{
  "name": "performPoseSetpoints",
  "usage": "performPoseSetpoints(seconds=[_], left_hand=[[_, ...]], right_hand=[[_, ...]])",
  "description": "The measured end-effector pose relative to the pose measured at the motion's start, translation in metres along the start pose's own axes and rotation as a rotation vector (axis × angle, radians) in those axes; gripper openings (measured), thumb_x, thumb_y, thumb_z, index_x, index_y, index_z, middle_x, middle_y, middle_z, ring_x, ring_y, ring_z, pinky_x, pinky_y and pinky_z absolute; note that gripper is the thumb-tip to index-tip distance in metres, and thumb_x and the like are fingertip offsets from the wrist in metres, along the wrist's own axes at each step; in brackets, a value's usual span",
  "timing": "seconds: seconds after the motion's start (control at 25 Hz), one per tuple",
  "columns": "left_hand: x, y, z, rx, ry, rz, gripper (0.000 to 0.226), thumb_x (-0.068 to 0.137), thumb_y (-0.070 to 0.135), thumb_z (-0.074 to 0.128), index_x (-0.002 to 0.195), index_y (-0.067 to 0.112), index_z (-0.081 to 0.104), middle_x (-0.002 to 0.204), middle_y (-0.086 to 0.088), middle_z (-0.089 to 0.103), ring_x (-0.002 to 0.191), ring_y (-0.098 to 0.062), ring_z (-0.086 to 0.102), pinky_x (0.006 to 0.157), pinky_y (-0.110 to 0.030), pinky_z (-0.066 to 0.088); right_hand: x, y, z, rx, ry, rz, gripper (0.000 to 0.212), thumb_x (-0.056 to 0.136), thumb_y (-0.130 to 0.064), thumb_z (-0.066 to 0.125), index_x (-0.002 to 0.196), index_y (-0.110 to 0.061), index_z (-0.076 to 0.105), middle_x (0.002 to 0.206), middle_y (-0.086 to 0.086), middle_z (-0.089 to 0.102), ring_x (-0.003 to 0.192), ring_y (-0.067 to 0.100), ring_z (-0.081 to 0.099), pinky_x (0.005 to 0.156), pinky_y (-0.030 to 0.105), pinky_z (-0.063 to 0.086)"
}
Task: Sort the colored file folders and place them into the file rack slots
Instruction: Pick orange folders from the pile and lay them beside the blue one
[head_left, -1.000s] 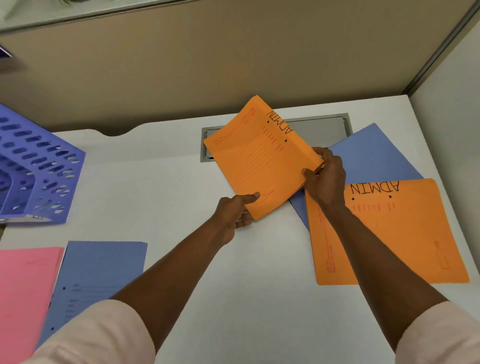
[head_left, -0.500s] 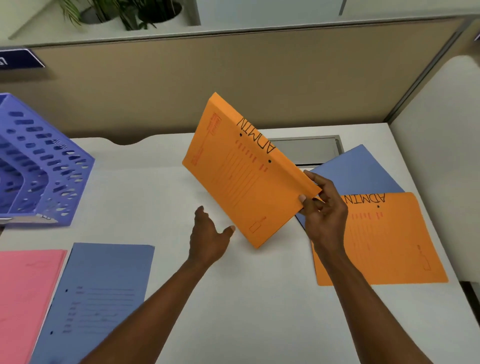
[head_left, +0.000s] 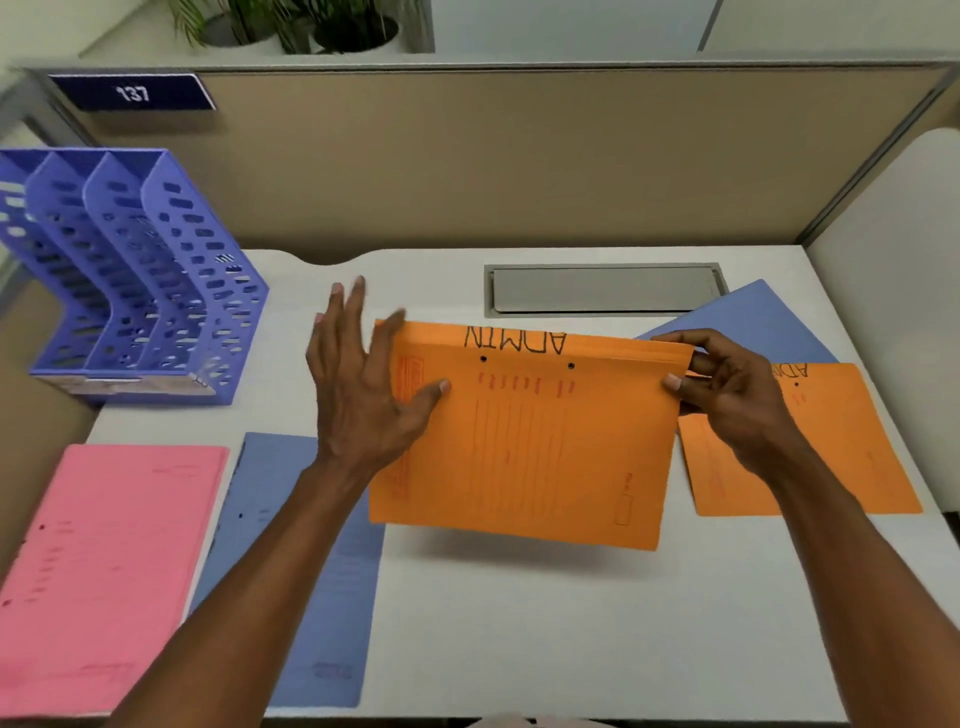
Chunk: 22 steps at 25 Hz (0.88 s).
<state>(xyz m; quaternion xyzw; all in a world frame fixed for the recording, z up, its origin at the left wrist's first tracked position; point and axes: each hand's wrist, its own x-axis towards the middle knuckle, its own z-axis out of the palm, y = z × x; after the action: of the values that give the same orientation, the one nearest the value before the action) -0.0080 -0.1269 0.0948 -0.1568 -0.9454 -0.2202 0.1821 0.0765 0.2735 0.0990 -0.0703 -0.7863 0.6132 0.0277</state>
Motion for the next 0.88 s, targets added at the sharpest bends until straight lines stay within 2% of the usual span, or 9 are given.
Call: performPoseSetpoints(seconds=[0.08,0.16,0.24,0.36,0.48,0.56,0.68,0.8,0.88], left_hand=[[-0.019,-0.008,-0.012,0.002,-0.094,0.088,0.078,0.081,0.065,0.071,0.139,0.015,0.058,0.157,-0.008,0.046,0.157,-0.03,0.025,0.126,-0.057,0.014],[-0.04,-0.016,-0.023,-0.002,-0.162,0.109,0.066,0.083,0.058,0.073,0.131,0.015,0.063,0.136,-0.003,0.063,0.141,-0.029,0.048,0.122,-0.055,0.026],[-0.055,-0.022,-0.033,-0.073,-0.252,0.058,0.054,0.085,0.05,0.075,0.126,0.018,0.065,0.12,0.001,0.069,0.116,-0.026,0.064,0.105,-0.045,0.046],[-0.067,-0.028,-0.044,-0.203,-0.4,-0.05,0.038,0.084,0.042,0.079,0.118,0.027,0.068,0.113,0.01,0.072,0.101,-0.017,0.068,0.082,-0.037,0.056],[-0.076,-0.032,-0.046,-0.402,-0.509,-0.207,0.031,0.083,0.033,0.084,0.111,0.028,0.071,0.107,0.015,0.074,0.1,-0.01,0.068,0.084,-0.036,0.057],[-0.085,-0.037,-0.045,-0.492,-0.562,-0.287,0.026,0.084,0.028,0.085,0.107,0.028,0.073,0.103,0.014,0.075,0.1,-0.007,0.067,0.084,-0.033,0.054],[-0.105,-0.045,-0.044,-0.589,-0.582,-0.395,0.024,0.085,0.024,0.085,0.106,0.024,0.074,0.106,0.008,0.075,0.103,-0.011,0.068,0.09,-0.035,0.055],[-0.131,-0.058,-0.045,-0.697,-0.508,-0.546,0.024,0.086,0.021,0.084,0.108,0.02,0.073,0.107,0.001,0.075,0.105,-0.019,0.068,0.095,-0.042,0.056],[-0.148,-0.065,-0.043,-0.818,-0.461,-0.65,0.022,0.087,0.018,0.084,0.106,0.019,0.075,0.105,-0.001,0.077,0.102,-0.021,0.072,0.092,-0.046,0.06]], right_hand=[[-0.004,-0.002,0.008,-0.022,-0.073,0.015,0.036,0.098,-0.005,0.07,0.128,-0.024,0.07,0.117,0.004,0.08,0.104,0.025,0.079,0.075,0.04,0.068],[-0.01,-0.006,0.02,-0.037,-0.127,0.024,0.036,0.097,-0.008,0.072,0.125,-0.03,0.072,0.117,0.001,0.08,0.104,0.022,0.078,0.071,0.032,0.066],[-0.011,-0.009,0.036,-0.043,-0.141,0.032,0.038,0.097,-0.01,0.071,0.13,-0.029,0.071,0.118,0.0,0.081,0.107,0.019,0.078,0.072,0.028,0.065],[-0.004,-0.011,0.067,-0.035,-0.113,0.053,0.035,0.098,-0.007,0.072,0.126,-0.029,0.073,0.11,0.001,0.083,0.102,0.018,0.079,0.072,0.026,0.064],[0.0,-0.004,0.104,-0.051,0.034,0.077,0.029,0.094,-0.011,0.078,0.113,-0.034,0.077,0.095,-0.001,0.083,0.092,0.015,0.08,0.075,0.035,0.064],[-0.003,0.008,0.127,-0.091,0.137,0.099,0.027,0.094,-0.017,0.08,0.118,-0.027,0.077,0.096,0.002,0.081,0.097,0.021,0.078,0.085,0.045,0.065],[-0.018,0.026,0.141,-0.229,0.204,0.124,0.027,0.094,-0.033,0.08,0.118,-0.021,0.078,0.104,0.003,0.08,0.103,0.022,0.075,0.096,0.051,0.062],[-0.05,0.05,0.152,-0.369,0.285,0.252,0.051,0.09,-0.053,0.078,0.131,-0.022,0.07,0.118,0.007,0.077,0.112,0.024,0.071,0.102,0.054,0.058],[-0.078,0.069,0.168,-0.334,0.34,0.416,0.076,0.086,-0.061,0.078,0.146,-0.021,0.055,0.135,0.013,0.07,0.121,0.032,0.067,0.106,0.057,0.054]])
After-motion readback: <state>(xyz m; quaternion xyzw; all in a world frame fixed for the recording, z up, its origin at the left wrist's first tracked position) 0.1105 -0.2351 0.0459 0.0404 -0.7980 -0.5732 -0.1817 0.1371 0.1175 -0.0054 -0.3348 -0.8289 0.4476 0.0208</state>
